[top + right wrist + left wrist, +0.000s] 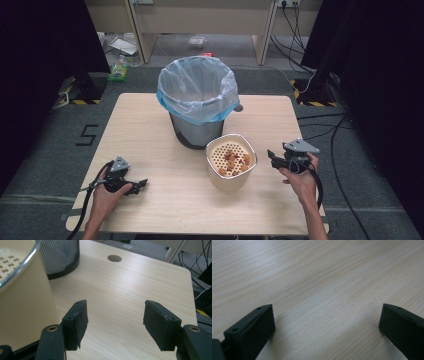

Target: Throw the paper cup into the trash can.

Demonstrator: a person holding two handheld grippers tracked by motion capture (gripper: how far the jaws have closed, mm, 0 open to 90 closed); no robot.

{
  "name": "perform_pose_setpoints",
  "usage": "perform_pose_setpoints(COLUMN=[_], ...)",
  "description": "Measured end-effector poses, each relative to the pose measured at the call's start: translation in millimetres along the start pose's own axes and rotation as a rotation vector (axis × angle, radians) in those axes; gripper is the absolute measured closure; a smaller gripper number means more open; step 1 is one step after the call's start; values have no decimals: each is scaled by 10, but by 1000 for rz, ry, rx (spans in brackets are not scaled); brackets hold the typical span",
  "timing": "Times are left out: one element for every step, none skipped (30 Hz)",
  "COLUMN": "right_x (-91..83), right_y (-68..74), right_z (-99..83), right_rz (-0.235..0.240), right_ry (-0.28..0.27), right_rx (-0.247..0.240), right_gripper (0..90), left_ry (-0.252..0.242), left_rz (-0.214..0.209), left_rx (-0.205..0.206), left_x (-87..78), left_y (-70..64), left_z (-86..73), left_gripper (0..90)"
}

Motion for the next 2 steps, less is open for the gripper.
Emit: perform_pose_setpoints(right_x=[14,31], right_y=[2,1], right_z=[-14,-28], right_rz=[-2,-3], right_ry=[3,5], right_rx=[2,1], right_gripper=[363,360], left_ry=[0,0], left_rz=[0,0], left_rx=[0,0], left_x=[0,0], left_y=[0,0], left_z=[0,0], left_gripper=[0,0])
Point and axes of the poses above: each handheld gripper's, and its own axes: x roughly forward along the jaws, z roughly out of its top, y roughly to its left, the point moved 2 cm from there along x, roughly forward along the jaws, and after that the axes turned 15 degrees about y, right-handed, at the moved point
